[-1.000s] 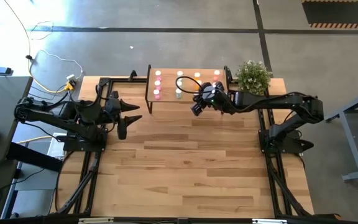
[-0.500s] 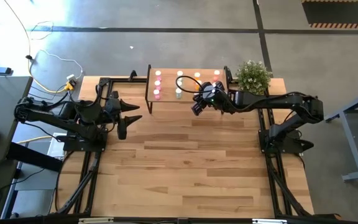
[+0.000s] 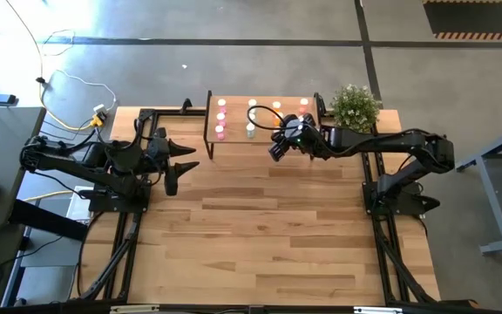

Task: Pick and place medicine bottles onto shelf by color
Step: Put the yellow pill bottle on the shelf aligned with the yellow pill bottles, then return to Home Position

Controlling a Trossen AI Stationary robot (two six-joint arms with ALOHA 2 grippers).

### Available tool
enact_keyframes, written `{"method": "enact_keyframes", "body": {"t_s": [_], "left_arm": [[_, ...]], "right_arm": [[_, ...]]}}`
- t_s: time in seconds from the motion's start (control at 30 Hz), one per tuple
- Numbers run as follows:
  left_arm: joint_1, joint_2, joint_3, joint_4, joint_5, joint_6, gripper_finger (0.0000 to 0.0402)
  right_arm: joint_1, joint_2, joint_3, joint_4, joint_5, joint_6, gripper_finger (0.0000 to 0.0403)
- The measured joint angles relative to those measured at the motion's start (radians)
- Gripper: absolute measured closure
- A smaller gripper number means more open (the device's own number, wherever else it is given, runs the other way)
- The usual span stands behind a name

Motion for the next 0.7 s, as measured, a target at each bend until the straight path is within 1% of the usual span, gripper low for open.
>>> {"method": "enact_keyframes", "body": {"t_s": [0.13, 0.43, 0.57, 0.7], "left_arm": [[0.000, 0.000, 0.000, 0.000, 0.000, 0.000, 0.0215], [0.000, 0.000, 0.000, 0.000, 0.003, 0.000, 0.0215], [-0.002, -0.016, -0.002, -0.013, 0.004, 0.011, 0.0215], [-0.038, -0.082, -0.047, 0.000, 0.011, 0.018, 0.0215]], "right_arm": [[0.000, -0.013, 0.000, -0.003, 0.020, 0.006, 0.0224], [0.000, -0.059, 0.000, 0.017, 0.021, 0.006, 0.0224], [0.004, -0.120, 0.000, 0.043, 0.021, 0.049, 0.0224], [0.022, -0.208, 0.000, 0.046, 0.020, 0.118, 0.0224]]}}
